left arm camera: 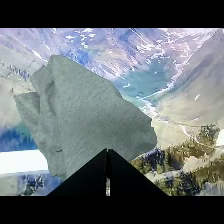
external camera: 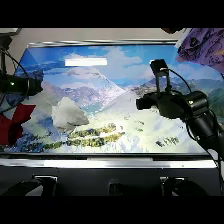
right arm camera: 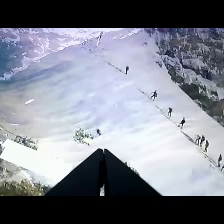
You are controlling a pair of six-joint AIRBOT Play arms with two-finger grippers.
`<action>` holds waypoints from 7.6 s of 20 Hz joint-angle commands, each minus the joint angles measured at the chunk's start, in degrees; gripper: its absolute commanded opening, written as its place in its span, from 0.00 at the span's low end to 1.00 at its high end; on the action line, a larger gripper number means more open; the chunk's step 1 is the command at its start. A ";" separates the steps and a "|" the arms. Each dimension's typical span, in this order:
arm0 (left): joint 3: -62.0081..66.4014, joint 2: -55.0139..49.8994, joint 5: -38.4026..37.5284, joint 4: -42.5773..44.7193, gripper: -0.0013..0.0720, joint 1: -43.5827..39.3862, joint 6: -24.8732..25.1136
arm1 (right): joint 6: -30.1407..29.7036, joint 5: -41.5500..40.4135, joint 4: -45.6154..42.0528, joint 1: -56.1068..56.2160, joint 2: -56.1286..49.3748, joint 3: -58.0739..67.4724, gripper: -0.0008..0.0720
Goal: Fold the clothes and pants, and hang the long-sleeved shirts on hangers.
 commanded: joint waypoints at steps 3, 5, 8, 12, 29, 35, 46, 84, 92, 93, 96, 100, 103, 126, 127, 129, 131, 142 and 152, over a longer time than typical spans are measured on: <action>-0.02 0.04 0.02 0.02 0.05 -0.02 0.00 | -0.02 0.02 0.09 0.04 0.04 0.04 0.07; -0.02 0.04 0.02 0.02 0.05 -0.02 0.00 | -0.02 0.02 0.09 0.04 0.04 0.04 0.07; -0.02 0.04 0.02 0.02 0.05 -0.02 0.00 | -0.02 0.02 0.09 0.04 0.04 0.04 0.07; -0.02 0.04 0.02 0.02 0.05 -0.02 0.00 | -0.02 0.02 0.09 0.04 0.04 0.04 0.07; -0.02 0.04 0.20 -0.02 0.06 -0.02 -0.17 | -0.02 0.02 0.09 0.04 0.04 0.04 0.07; -2.62 -5.38 -6.27 7.19 1.00 0.22 -6.97 | -0.02 0.00 0.11 0.04 0.04 0.04 0.07; -31.54 -12.94 27.26 -1.53 1.00 -0.02 -14.64 | 0.00 -0.39 0.11 0.04 0.04 0.04 0.07; -19.61 -12.96 21.38 -24.44 1.00 -5.31 -8.11 | -17.25 -12.04 45.38 -26.97 -22.27 -8.48 0.61; -19.65 -12.98 19.26 -24.24 1.00 -5.20 -10.34 | -19.69 -9.22 48.09 -21.05 -27.67 -8.41 0.07; -20.06 -13.25 18.95 -24.28 1.00 -5.11 -10.12 | -19.65 -9.20 47.82 -21.33 -27.47 -8.41 0.06; -25.94 -14.60 21.11 -29.29 0.99 -3.74 -5.84 | -19.50 -9.05 46.99 -21.35 -25.83 -8.41 0.06; -32.33 -19.58 26.08 -37.64 0.99 -6.14 -0.39 | -18.99 -9.84 47.04 -21.33 -24.00 -8.41 0.06; -32.37 -23.41 29.77 -40.59 0.99 -9.18 1.29 | -18.97 -11.65 47.01 -21.33 -23.45 -8.41 0.06; 14.73 1.31 26.40 -15.26 0.04 -0.96 -1.79 | -14.51 -17.05 21.49 -21.35 5.60 39.23 0.06; 14.75 3.82 25.59 -14.97 0.04 -0.96 -1.81 | -14.51 -17.92 21.49 -21.35 8.15 40.30 0.06; 14.75 8.44 21.42 -13.35 0.04 -0.96 -3.78 | -14.21 -19.32 21.18 -21.33 13.33 40.52 0.06; 14.75 12.50 16.44 -9.97 0.04 -0.96 -8.07 | -11.39 -20.68 18.93 -21.33 17.38 40.52 0.06; 1.29 1.79 8.57 4.26 0.04 -0.96 -19.78 | -0.79 -28.20 15.47 -21.33 -9.29 40.26 0.06; -8.04 -31.50 25.44 1.09 0.04 -0.92 -19.76 | 1.62 -15.17 22.18 -21.33 -51.28 40.28 0.07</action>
